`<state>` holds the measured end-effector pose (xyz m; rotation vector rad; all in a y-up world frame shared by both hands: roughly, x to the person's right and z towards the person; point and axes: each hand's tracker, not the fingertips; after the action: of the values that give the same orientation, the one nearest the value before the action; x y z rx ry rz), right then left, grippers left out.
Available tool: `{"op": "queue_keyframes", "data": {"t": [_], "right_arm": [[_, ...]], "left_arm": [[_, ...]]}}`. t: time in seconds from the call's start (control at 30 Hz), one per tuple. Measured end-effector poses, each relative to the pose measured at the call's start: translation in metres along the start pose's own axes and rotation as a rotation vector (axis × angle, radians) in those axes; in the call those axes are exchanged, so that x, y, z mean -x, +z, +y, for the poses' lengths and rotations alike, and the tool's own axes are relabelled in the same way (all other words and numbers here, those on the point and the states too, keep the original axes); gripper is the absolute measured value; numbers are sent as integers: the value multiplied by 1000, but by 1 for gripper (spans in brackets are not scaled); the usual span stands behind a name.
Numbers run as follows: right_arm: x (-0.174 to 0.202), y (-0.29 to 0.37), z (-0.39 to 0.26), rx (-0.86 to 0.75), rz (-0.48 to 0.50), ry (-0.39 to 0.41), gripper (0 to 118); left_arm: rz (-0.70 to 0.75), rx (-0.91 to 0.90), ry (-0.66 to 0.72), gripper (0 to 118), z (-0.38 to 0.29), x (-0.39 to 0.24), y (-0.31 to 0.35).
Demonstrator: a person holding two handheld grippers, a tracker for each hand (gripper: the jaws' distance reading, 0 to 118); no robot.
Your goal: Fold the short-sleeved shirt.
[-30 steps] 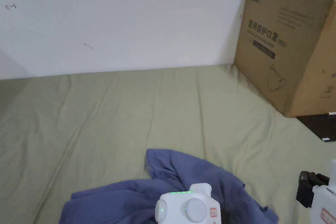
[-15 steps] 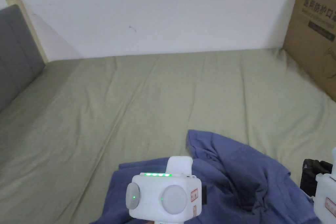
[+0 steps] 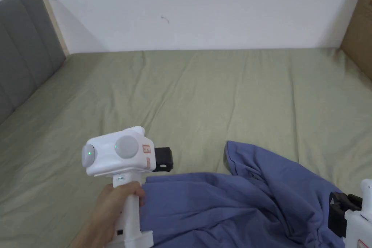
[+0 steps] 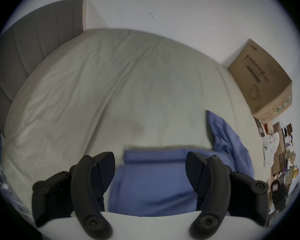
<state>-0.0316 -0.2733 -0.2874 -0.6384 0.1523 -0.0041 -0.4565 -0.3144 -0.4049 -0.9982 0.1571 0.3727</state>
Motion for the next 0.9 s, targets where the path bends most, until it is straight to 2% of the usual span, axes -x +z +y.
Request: {"op": "queue_keyframes", "data": {"t": [0.17, 0.23, 0.27, 0.3, 0.37, 0.4, 0.43, 0.47, 0.53, 0.67, 0.77, 0.8, 0.83, 0.87, 0.9], "right_arm": [[-11, -17, -7, 41, -15, 6, 0], [-16, -27, -9, 72, -33, 4, 0], [-18, -30, -10, 80, -37, -1, 0], [-19, -33, -12, 88, -42, -9, 0], [-22, -37, -13, 98, -38, -21, 0], [-23, -39, -13, 101, -37, -23, 0], [-24, -41, -15, 103, -39, -22, 0], [-25, -42, -16, 104, -44, -21, 0], [-26, -43, -16, 109, -34, -19, 0], [-28, -47, -5, 114, 5, -24, 0], [-47, -65, 23, 118, 130, -82, 0], [-53, -75, 35, 140, 178, -72, 0], [-54, -85, 49, 113, 167, -62, 0], [-54, -92, 57, 85, 135, -57, 6], [-54, -106, 71, 80, 76, -27, 24]], "left_arm": [[76, 136, -29, 90, 14, 8, -66], [59, 202, -46, 76, 0, 6, -85], [63, 214, -44, 73, -9, 5, -90], [125, 124, -125, 68, -16, 0, -87], [132, 105, -162, 44, -22, -6, -80], [153, 106, -175, 14, -21, -8, -76], [173, 101, -173, 5, -19, -9, -74], [221, 90, -171, 5, -17, -7, -73], [127, 120, -103, 5, -12, 0, -68], [96, 69, -105, 5, -7, 4, -39], [58, 13, -126, 5, -2, 3, -11], [48, -10, -138, 5, -1, 2, -1], [44, -35, -142, 5, -1, 1, 8], [41, -53, -148, 5, -1, 1, 15], [37, -68, -152, 5, 0, 0, 24]]}}
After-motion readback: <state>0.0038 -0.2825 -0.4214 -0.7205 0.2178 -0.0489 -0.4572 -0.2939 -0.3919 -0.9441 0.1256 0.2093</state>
